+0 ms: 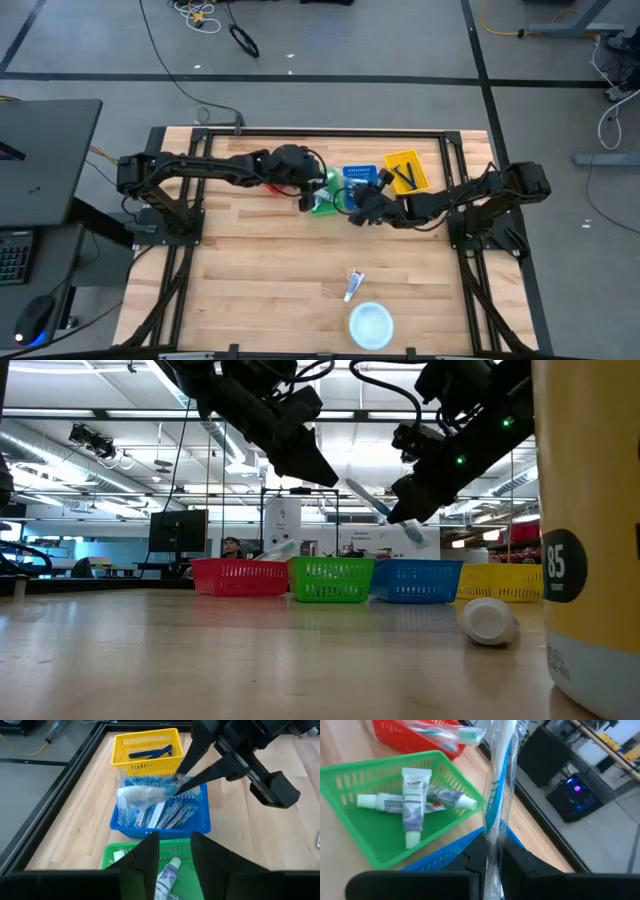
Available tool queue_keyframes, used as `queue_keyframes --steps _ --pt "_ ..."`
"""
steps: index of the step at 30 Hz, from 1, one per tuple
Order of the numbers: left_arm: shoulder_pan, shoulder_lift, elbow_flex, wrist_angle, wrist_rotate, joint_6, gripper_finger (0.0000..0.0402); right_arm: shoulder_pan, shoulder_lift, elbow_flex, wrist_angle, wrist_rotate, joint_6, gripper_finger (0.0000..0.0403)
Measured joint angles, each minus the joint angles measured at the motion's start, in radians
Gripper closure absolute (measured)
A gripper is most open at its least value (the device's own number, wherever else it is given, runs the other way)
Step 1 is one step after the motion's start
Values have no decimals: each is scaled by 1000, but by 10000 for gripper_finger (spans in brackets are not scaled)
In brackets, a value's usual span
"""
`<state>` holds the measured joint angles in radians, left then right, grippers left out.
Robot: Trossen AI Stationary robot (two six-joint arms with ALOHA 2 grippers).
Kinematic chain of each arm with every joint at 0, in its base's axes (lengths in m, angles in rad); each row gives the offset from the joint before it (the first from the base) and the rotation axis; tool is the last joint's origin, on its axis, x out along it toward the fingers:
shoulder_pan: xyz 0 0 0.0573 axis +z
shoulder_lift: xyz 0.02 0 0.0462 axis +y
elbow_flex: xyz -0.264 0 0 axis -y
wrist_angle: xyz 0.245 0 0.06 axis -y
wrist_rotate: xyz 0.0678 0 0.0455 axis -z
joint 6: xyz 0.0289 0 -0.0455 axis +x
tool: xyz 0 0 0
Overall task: Pick & Place Travel size toiletries
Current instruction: Put the blue toothbrush into the red bin
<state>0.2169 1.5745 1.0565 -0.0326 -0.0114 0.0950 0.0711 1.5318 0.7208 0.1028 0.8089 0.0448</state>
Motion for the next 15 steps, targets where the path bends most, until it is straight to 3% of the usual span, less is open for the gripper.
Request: queue_keyframes --steps 4,10,15 --pt "-1 0 0 1 -4 17 258 -1 0 0 0 -58 -36 360" --pt "-32 0 0 -4 27 254 240 -31 -1 2 -2 -436 -104 360" --pt "-67 0 0 -4 97 362 232 -86 -1 49 -85 -624 -93 360"
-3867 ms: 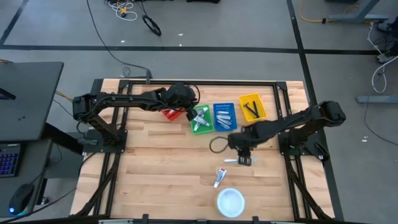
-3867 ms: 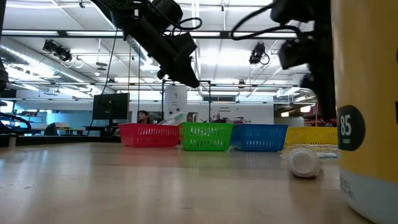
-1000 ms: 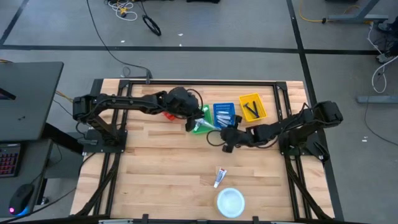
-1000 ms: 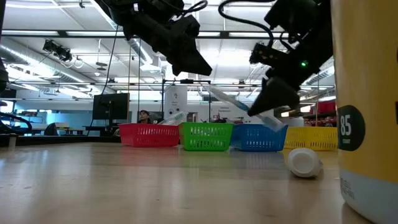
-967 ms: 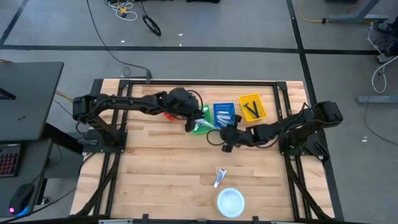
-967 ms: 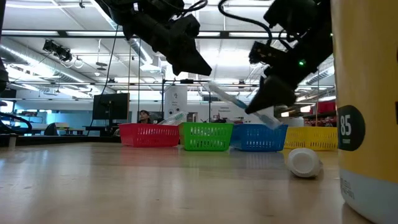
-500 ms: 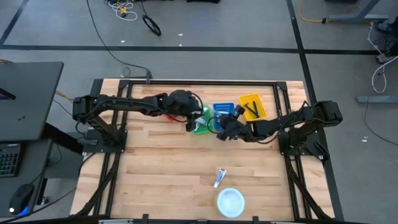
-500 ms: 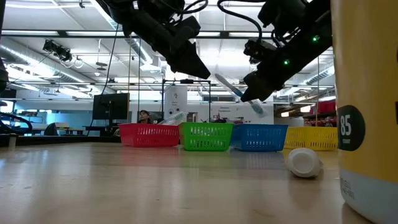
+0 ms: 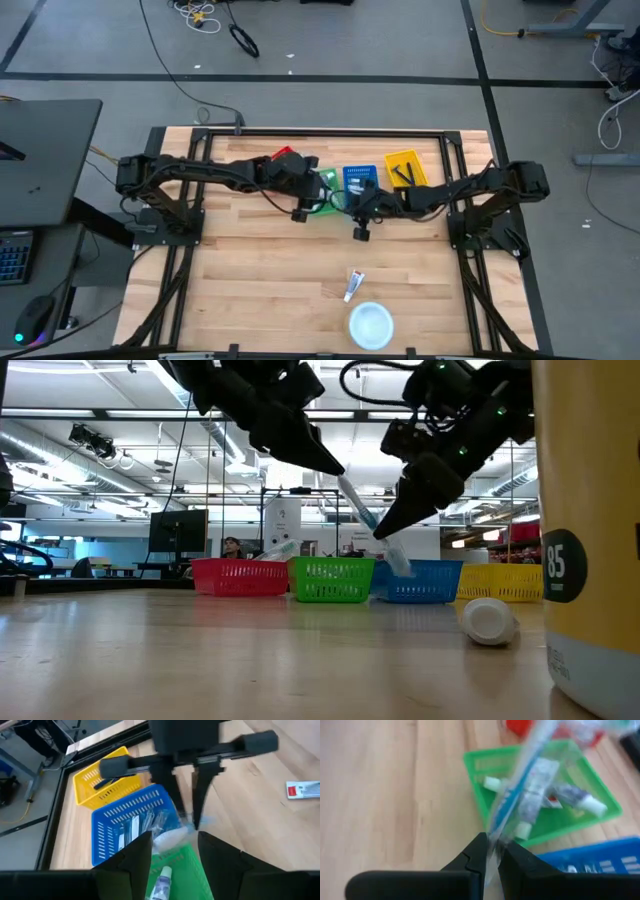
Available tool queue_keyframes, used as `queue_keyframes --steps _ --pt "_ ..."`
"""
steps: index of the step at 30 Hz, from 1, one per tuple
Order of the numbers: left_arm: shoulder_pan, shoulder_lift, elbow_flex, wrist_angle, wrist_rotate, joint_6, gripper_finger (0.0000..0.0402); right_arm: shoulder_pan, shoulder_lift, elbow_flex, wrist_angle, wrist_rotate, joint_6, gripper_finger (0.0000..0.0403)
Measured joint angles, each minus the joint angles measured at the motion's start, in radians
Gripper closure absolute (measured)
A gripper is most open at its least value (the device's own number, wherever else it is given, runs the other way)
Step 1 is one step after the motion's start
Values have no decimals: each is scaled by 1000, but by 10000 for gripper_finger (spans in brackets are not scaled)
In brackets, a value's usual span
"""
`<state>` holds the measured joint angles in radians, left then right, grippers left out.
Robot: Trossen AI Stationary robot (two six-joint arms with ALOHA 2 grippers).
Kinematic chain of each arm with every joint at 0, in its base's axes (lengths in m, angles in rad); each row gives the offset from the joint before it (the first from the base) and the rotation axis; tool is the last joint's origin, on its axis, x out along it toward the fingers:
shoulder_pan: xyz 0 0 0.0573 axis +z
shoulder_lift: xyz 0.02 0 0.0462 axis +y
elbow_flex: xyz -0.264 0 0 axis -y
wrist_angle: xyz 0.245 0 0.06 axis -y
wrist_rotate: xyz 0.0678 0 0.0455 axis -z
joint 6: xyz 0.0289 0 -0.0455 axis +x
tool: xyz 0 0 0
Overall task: Pick & Place Travel size toiletries
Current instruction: Put the blue toothbrush into the red bin
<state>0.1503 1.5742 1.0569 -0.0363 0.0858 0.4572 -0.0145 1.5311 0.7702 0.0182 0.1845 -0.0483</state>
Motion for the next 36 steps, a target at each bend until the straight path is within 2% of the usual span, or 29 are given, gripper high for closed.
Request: queue_keyframes --steps 2,6,9,19,29,33,36 --pt "-15 0 0 -7 -28 13 228 -26 0 40 -87 -29 42 360" --pt "-45 0 0 -12 -157 99 223 -67 0 99 -245 -94 177 360" --pt "-61 0 0 3 -201 191 223 -85 0 122 -269 -170 236 360" --pt "-92 0 0 20 -184 383 223 -110 0 191 -148 -450 386 360" --pt "-126 0 0 17 -120 415 224 -140 0 215 -133 -567 486 360" --pt "-145 0 0 17 -118 414 224 -152 0 215 -97 -631 519 360" --pt "-154 0 0 8 -122 399 224 -154 0 215 -80 -641 538 360"
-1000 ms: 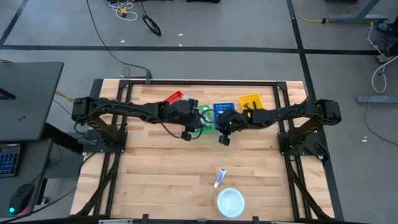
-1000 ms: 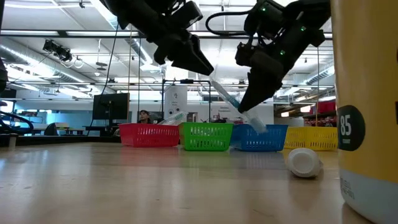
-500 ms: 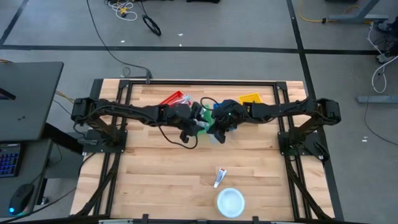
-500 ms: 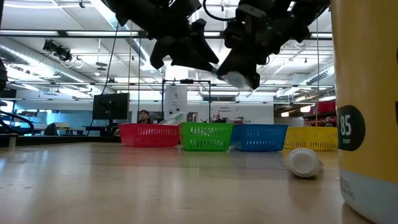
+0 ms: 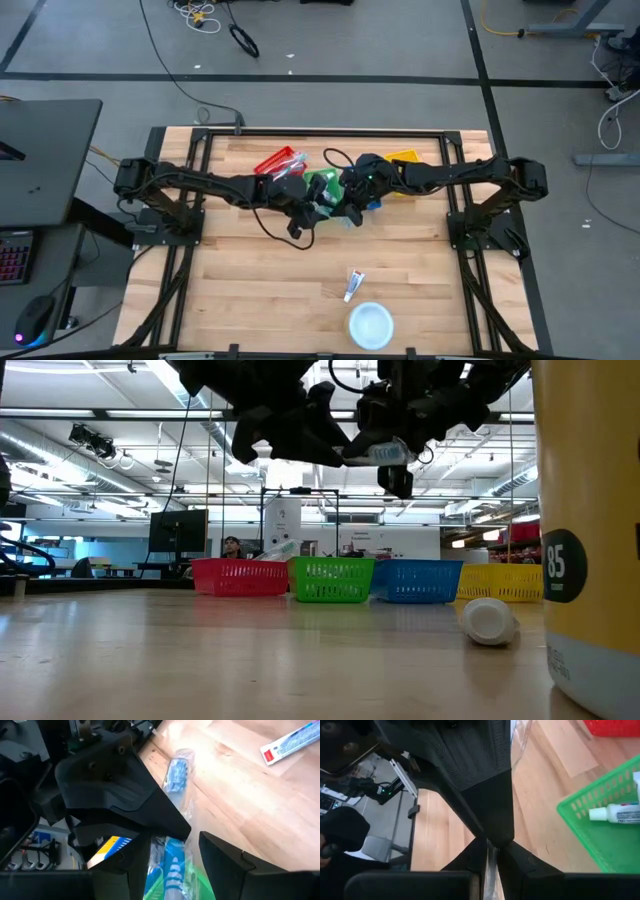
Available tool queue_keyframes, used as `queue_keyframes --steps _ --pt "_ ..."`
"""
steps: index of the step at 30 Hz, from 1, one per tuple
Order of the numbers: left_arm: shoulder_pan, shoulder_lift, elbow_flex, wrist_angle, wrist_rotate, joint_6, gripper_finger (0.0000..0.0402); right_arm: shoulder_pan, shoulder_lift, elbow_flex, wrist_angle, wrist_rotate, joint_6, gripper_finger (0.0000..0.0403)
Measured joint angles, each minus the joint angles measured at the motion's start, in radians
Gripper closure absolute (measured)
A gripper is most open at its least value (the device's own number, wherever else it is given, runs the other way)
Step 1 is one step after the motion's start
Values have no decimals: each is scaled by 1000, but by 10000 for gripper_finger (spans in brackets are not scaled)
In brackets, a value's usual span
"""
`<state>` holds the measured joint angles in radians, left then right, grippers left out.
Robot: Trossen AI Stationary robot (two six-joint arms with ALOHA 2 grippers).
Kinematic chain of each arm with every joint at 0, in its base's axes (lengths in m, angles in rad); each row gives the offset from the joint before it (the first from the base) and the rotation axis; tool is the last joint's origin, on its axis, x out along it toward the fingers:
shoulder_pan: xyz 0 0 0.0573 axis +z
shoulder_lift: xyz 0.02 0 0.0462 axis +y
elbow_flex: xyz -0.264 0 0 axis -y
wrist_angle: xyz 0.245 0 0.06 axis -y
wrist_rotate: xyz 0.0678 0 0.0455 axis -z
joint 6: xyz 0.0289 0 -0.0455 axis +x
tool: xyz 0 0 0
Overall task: Pick & Place Travel size toiletries
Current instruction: Put the blue toothbrush into the red bin
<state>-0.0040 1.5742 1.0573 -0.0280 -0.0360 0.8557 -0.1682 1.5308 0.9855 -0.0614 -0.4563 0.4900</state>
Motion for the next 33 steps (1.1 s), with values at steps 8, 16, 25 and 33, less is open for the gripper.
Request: queue_keyframes --steps 8,16,25,33 --pt "-9 0 0 -34 -85 -61 229 -4 0 0 1 0 24 360" --pt "-9 0 0 -37 -114 -116 327 -6 0 0 2 -1 18 360" --pt "-9 0 -1 -45 -127 -109 356 -7 0 0 -5 1 -36 358" --pt "-8 0 0 -67 -128 -98 366 -9 0 0 -7 6 -109 358"
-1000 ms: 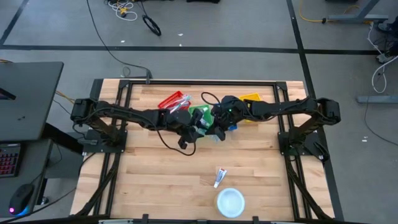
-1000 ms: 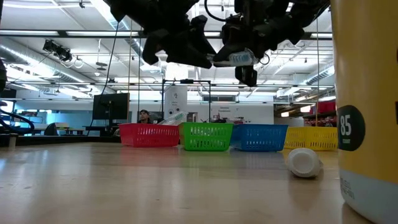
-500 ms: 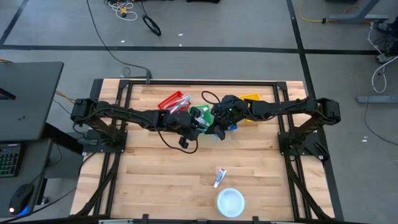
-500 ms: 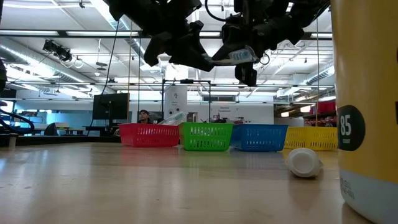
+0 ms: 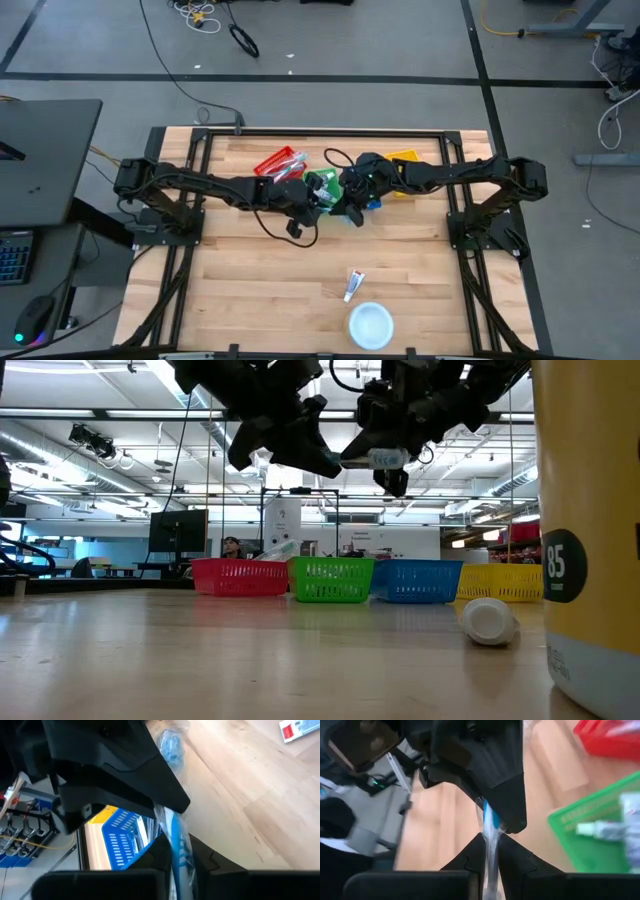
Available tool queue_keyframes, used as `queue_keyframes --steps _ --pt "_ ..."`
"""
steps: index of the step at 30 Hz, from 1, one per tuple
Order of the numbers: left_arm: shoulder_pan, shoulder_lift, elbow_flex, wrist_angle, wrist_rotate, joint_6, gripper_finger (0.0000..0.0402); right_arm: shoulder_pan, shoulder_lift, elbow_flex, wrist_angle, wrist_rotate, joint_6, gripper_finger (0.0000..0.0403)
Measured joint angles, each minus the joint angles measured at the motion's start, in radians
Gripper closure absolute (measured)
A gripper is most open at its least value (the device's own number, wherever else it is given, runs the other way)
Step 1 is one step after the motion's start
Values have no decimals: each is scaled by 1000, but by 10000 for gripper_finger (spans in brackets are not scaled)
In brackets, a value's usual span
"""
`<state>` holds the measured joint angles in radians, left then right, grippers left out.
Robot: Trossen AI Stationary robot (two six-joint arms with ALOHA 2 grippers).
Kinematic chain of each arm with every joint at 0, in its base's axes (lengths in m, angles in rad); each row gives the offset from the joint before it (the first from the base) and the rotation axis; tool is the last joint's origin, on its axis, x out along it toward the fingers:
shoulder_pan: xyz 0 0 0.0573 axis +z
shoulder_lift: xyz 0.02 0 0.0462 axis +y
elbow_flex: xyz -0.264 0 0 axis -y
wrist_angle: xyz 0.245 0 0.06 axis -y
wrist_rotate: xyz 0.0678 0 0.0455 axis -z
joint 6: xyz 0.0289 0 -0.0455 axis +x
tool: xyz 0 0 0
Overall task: Pick & Place Travel size toiletries
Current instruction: Put the blue toothbrush into the red bin
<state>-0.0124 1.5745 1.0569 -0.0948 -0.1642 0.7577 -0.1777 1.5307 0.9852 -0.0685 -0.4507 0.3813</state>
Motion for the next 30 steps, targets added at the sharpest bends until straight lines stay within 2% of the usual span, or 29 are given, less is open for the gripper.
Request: queue_keyframes --steps 4,9,14,22,30 --pt "2 0 0 -11 -16 -2 375 1 0 -1 4 96 -118 358" --pt "1 0 0 -26 -65 -18 371 2 0 -1 11 153 -139 358" --pt "4 0 1 -35 -70 -44 379 0 0 -1 17 126 -136 358" --pt "4 0 1 -26 -20 -81 373 0 0 -2 19 111 -163 358" --pt "5 0 0 -28 -35 -131 373 0 0 -2 26 137 -234 358"
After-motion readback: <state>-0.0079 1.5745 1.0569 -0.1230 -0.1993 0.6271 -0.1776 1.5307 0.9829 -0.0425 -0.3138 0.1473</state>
